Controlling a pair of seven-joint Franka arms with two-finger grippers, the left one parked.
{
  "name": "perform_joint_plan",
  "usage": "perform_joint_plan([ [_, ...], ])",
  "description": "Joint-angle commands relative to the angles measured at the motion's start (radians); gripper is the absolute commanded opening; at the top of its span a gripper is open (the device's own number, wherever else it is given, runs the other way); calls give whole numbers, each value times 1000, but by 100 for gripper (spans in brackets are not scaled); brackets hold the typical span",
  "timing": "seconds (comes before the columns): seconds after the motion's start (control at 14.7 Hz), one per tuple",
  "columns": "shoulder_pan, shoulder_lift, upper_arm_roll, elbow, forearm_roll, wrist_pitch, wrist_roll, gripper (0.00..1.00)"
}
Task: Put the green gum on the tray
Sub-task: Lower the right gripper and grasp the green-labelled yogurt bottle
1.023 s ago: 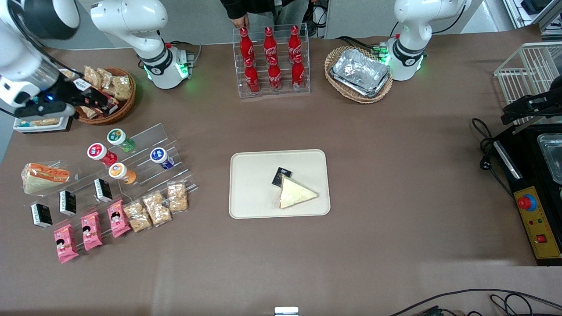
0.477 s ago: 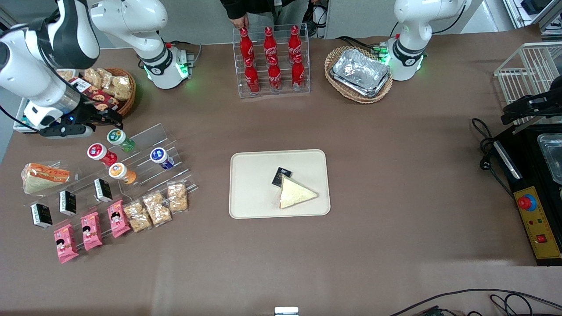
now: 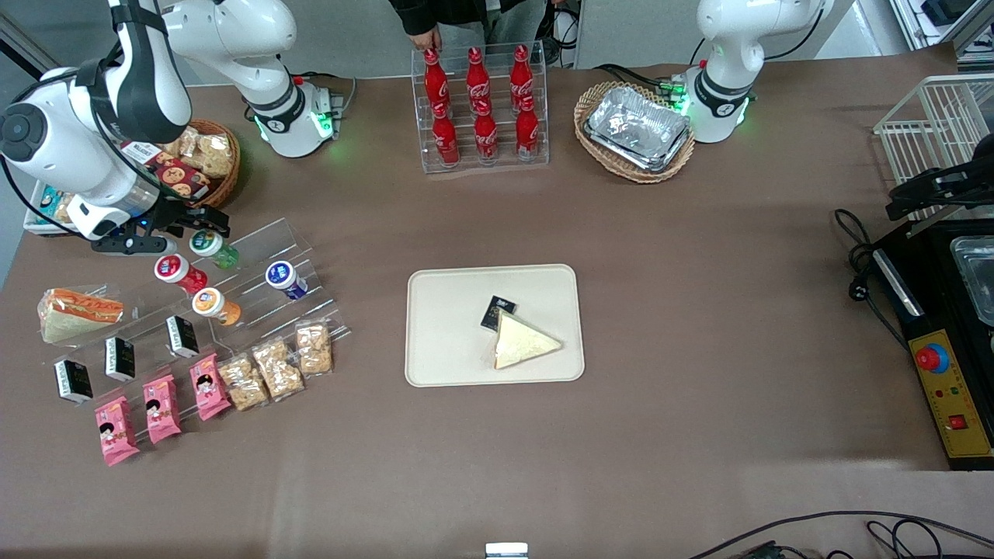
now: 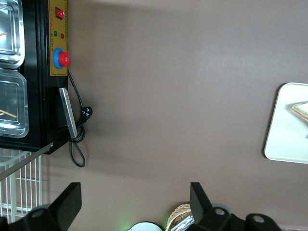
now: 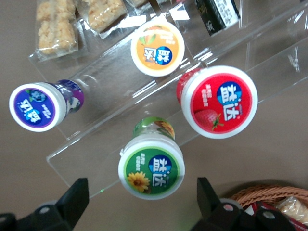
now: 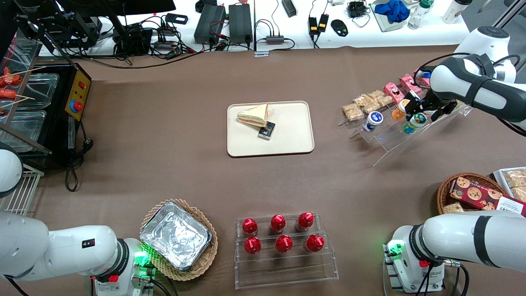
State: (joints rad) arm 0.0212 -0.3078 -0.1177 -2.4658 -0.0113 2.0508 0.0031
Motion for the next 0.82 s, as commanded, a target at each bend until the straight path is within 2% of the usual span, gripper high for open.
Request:
perform_joint_plan([
  [0.0, 5, -10, -2, -30, 16, 31, 41, 100],
  [0.75, 0, 41, -2, -45, 16, 101, 121, 100],
])
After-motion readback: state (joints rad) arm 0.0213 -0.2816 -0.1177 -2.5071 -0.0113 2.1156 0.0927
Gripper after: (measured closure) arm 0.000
